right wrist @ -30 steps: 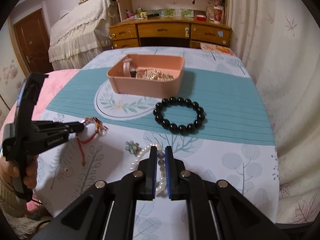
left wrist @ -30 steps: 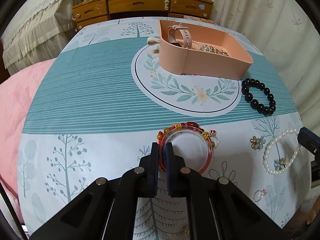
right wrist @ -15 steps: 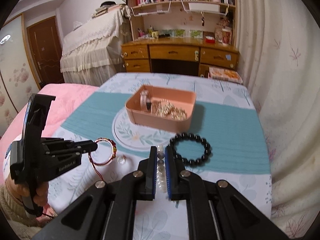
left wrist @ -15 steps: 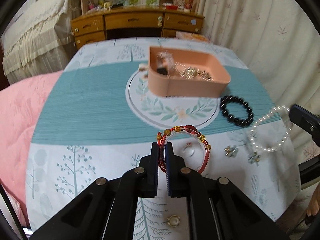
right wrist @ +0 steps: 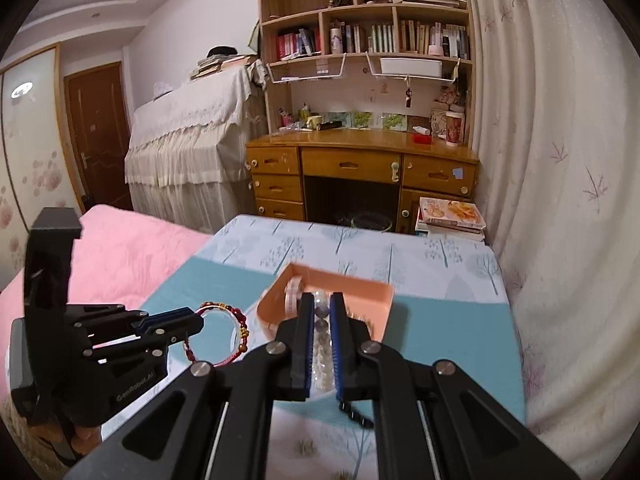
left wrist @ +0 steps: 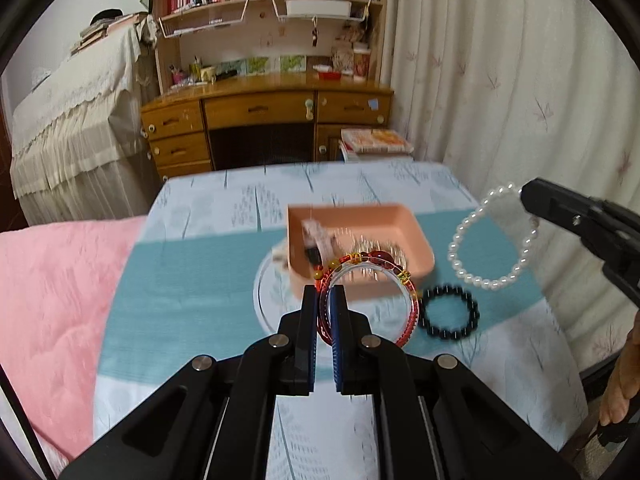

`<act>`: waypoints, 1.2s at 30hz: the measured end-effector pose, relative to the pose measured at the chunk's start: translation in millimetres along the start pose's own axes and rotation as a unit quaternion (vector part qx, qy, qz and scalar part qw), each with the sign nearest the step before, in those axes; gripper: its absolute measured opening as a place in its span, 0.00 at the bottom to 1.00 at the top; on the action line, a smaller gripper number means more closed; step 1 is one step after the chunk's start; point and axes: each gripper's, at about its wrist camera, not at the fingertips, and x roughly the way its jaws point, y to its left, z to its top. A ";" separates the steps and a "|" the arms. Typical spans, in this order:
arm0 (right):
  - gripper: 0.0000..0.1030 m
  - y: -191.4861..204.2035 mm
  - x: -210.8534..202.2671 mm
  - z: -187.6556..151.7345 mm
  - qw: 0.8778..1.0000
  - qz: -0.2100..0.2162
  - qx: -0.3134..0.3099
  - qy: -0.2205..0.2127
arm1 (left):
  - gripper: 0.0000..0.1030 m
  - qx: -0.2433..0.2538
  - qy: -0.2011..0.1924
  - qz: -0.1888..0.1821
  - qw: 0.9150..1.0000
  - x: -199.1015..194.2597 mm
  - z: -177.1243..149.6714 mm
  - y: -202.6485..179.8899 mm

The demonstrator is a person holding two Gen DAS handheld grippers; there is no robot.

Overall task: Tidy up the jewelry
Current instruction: 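Carry both bracelets to the peach tray and release them inside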

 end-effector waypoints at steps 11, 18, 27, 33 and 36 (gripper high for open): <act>0.07 -25.7 79.2 18.1 0.998 -0.002 0.052 0.041 | 0.04 -0.032 0.028 -0.039 0.998 64.3 55.0 10.3; 0.07 -32.0 112.2 14.8 0.995 0.020 0.070 0.064 | 0.04 -0.005 0.059 -0.031 0.998 119.8 65.3 -13.1; 0.08 -40.6 149.2 7.6 0.990 0.023 0.087 0.106 | 0.07 0.012 0.125 0.037 0.991 192.9 51.8 -3.5; 0.08 -43.1 156.4 -1.7 0.987 0.022 0.094 0.128 | 0.42 0.006 0.118 0.049 0.992 176.6 51.8 8.2; 0.08 -45.6 152.9 -4.1 0.986 0.026 0.102 0.129 | 0.58 0.012 0.098 0.062 0.993 161.3 50.4 7.5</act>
